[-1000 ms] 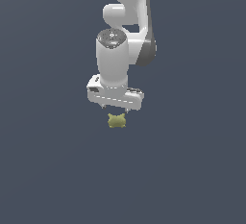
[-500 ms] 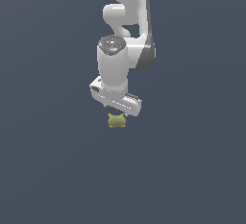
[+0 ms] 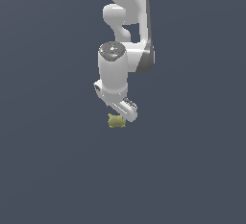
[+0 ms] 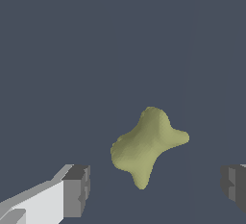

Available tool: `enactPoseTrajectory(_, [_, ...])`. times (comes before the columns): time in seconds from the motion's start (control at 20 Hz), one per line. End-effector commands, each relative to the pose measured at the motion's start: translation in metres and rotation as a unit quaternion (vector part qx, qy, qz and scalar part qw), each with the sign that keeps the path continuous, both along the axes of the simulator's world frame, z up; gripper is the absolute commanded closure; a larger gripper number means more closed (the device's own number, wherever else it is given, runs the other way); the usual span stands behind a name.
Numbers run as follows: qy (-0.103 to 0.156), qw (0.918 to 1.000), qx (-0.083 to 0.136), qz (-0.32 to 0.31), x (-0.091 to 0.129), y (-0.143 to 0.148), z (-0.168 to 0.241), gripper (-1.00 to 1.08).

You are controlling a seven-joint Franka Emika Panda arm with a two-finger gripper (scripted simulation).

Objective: Pick up the object and move it to a goal position.

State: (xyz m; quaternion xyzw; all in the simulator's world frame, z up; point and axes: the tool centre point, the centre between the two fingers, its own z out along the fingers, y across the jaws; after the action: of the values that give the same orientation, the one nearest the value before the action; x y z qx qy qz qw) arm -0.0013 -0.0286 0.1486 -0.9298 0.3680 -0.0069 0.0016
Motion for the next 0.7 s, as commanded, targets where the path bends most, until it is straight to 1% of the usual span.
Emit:
enactPoseTrajectory(0.0, [0.001,0.9994,0.001,-0.036,-0.001,0.000,-0.004,-0.92])
enactPoseTrajectory(0.15, [0.002,0.9970,0.002,-0.078,-0.003,0.000,-0.010,-0.92])
enactPoseTrajectory(0.3, [0.003,0.9928,0.003,-0.120,-0.005,0.000,-0.015,-0.92])
enactPoseTrajectory(0.45, [0.004,0.9868,0.004,-0.162,-0.006,0.000,-0.020,-0.92])
enactPoseTrajectory(0.65, [0.005,0.9761,0.004,-0.217,-0.009,0.000,-0.026,-0.92])
